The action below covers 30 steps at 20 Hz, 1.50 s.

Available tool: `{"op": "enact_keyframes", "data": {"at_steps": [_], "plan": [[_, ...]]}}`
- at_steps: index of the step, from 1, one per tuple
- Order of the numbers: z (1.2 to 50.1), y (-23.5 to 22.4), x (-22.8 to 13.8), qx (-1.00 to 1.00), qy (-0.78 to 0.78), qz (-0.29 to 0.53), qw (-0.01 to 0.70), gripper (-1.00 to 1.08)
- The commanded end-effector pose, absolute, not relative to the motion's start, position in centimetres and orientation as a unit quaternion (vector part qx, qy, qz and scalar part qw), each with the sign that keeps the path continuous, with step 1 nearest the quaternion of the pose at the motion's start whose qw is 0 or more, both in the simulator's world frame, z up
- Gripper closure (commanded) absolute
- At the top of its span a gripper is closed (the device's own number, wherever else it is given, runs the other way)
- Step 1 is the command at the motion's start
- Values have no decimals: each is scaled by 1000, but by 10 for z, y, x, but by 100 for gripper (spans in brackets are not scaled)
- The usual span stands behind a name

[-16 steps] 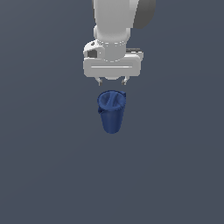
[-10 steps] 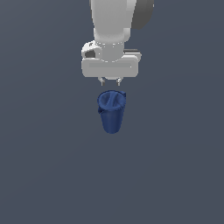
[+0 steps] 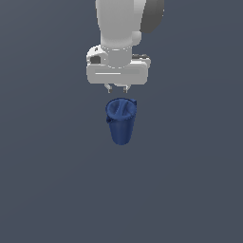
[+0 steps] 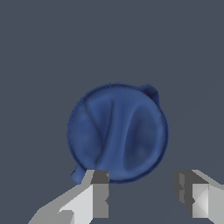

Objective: Pick up the object and move it to a goal position.

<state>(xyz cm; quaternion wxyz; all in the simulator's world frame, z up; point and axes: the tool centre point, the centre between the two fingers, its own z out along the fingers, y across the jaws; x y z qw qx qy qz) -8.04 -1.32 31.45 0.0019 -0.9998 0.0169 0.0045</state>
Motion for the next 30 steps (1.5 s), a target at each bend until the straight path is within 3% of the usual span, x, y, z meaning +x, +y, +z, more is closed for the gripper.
{"op": "enact_keyframes", "data": {"at_steps": [1,30], "plan": [[313,-12,-81,-1000,24,3,0,-20],[269,19,-101,-966,245,-62,-43,-20]]}}
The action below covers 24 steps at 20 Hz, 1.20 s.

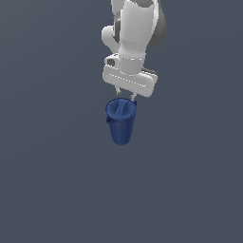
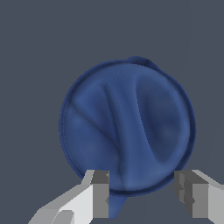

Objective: Pick up the object and move it to a goal position.

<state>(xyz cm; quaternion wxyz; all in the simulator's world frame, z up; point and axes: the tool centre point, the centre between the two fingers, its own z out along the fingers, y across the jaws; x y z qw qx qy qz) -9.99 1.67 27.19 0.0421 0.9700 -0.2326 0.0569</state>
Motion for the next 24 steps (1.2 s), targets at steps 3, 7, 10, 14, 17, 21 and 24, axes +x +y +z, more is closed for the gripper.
{"op": "enact_keyframes", "data": {"at_steps": [3,7,10,14,17,21,24], "plan": [[265,23,-105,959,-270,71,44,-20],[258,29,-109,949,-301,83,44,-20],[253,34,-113,941,-324,92,42,-20],[247,41,-118,929,-353,104,39,-20],[242,46,-123,919,-375,112,36,-20],[236,53,-129,906,-403,123,30,-20],[232,57,-133,897,-422,130,25,-20]]}}
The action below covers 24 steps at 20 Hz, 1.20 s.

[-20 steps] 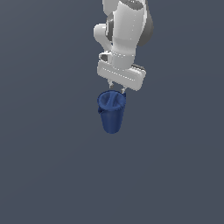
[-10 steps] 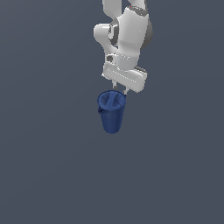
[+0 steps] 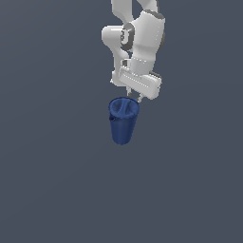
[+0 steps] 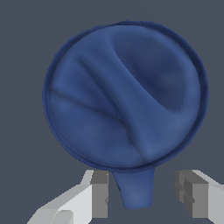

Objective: Pick up the object and move it to a goal position.

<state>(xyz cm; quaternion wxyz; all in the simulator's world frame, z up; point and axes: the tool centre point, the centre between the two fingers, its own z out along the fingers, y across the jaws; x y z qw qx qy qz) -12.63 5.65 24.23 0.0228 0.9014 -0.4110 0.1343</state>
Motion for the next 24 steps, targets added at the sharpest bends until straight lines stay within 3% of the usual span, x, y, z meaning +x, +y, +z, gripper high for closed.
{"op": "enact_keyframes", "data": {"at_steps": [1,24], "plan": [[231,59,-134,894,-427,131,24,-20],[220,70,-137,874,-462,152,4,-20]]}}
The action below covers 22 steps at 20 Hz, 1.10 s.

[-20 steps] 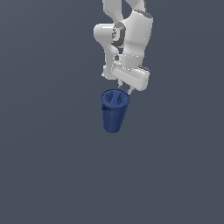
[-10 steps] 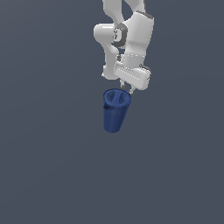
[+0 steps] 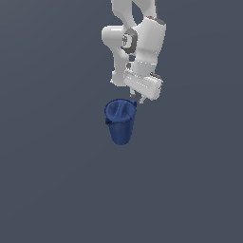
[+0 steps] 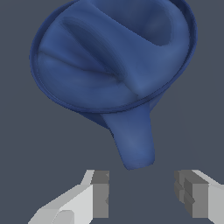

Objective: Pick up the object and move it to a goal position.

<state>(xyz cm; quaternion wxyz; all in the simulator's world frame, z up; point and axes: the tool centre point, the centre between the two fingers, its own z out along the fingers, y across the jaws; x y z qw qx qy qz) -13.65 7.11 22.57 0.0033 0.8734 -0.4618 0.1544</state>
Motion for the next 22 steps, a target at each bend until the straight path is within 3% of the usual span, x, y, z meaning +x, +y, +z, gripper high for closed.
{"op": "enact_keyframes", "data": {"at_steps": [1,10,11,22], "plan": [[215,69,-137,874,-463,150,5,-20],[193,65,-138,874,-465,144,10,-20],[193,65,-138,874,-465,144,10,108],[194,65,-137,874,-465,144,10,108]]}}
